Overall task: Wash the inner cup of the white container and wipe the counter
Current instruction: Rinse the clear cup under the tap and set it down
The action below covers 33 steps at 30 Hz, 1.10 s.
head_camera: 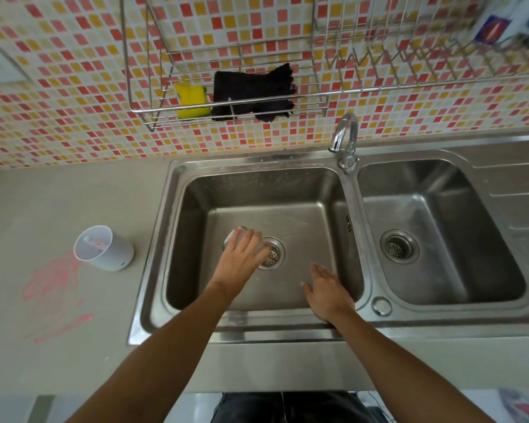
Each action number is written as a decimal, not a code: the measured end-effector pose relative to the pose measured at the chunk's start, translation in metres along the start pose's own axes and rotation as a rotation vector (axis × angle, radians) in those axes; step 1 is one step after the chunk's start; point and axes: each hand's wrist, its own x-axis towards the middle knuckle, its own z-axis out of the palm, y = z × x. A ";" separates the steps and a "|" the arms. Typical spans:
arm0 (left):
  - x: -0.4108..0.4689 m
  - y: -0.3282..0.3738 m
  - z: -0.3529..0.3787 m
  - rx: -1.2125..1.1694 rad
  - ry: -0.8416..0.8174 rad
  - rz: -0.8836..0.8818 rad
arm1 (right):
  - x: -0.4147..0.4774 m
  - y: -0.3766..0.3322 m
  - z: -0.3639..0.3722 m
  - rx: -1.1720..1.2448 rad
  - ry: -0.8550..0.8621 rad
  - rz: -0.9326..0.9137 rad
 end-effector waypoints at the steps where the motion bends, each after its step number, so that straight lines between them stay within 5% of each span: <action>1: -0.001 -0.002 0.000 -0.054 -0.007 -0.057 | 0.000 0.000 0.000 0.003 -0.002 0.002; 13: -0.053 -0.039 -0.001 -0.629 0.114 -0.597 | 0.006 0.000 -0.005 0.199 -0.044 0.049; 33: -0.175 -0.125 -0.003 -0.968 0.399 -1.046 | 0.063 -0.144 0.025 0.339 0.075 -0.117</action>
